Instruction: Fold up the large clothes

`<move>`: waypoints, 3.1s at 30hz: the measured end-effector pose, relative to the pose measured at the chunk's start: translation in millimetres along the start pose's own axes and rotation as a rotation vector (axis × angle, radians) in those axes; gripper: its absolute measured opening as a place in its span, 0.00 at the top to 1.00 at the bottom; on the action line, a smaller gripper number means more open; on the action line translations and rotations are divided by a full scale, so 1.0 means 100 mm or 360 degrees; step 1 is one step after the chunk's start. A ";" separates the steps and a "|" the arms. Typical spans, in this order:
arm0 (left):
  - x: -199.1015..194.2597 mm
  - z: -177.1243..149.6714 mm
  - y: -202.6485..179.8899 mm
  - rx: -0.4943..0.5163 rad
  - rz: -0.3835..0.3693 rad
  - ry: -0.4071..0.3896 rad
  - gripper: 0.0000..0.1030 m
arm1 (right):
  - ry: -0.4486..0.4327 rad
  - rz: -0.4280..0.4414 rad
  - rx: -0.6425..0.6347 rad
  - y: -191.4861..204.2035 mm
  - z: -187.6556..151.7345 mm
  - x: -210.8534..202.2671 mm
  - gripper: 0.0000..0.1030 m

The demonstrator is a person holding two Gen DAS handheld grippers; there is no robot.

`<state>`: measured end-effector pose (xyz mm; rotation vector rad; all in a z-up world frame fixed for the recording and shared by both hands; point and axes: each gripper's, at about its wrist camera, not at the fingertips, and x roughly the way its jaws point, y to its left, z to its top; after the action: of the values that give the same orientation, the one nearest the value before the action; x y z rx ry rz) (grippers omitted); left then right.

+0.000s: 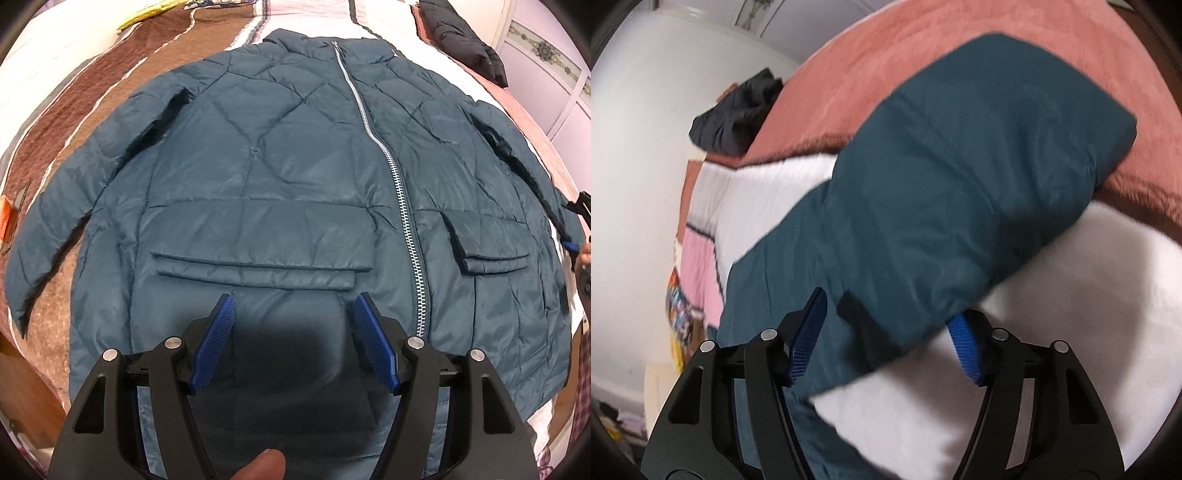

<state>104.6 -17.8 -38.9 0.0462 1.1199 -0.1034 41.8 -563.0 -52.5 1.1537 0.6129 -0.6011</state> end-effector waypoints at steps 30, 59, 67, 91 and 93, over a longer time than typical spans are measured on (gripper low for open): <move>-0.18 -0.08 0.62 -0.0244 -0.0075 -0.0139 0.35 | -0.0250 0.0568 -0.2473 2.89 -2.96 -0.53 0.94; -0.39 0.45 -0.04 0.0296 -0.0084 -0.0519 0.31 | 0.0511 0.0603 -0.1435 1.39 -1.98 -0.54 0.45; -0.11 0.96 -0.91 0.0650 -0.0116 -0.0658 0.31 | 0.0399 0.0418 -0.1450 0.89 -1.91 -0.58 0.45; 0.44 1.23 -1.79 0.1217 0.0287 -0.0670 0.58 | 0.0424 0.0456 -0.1367 0.53 -1.82 -0.48 0.45; 0.38 1.38 -1.67 0.1059 0.0261 -0.0672 0.64 | 0.0430 0.0452 -0.1365 0.53 -1.81 -0.47 0.45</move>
<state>226.6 -198.3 -10.0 0.6791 0.6183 -0.3208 23.5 -370.0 -36.4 0.4862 0.8089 0.0879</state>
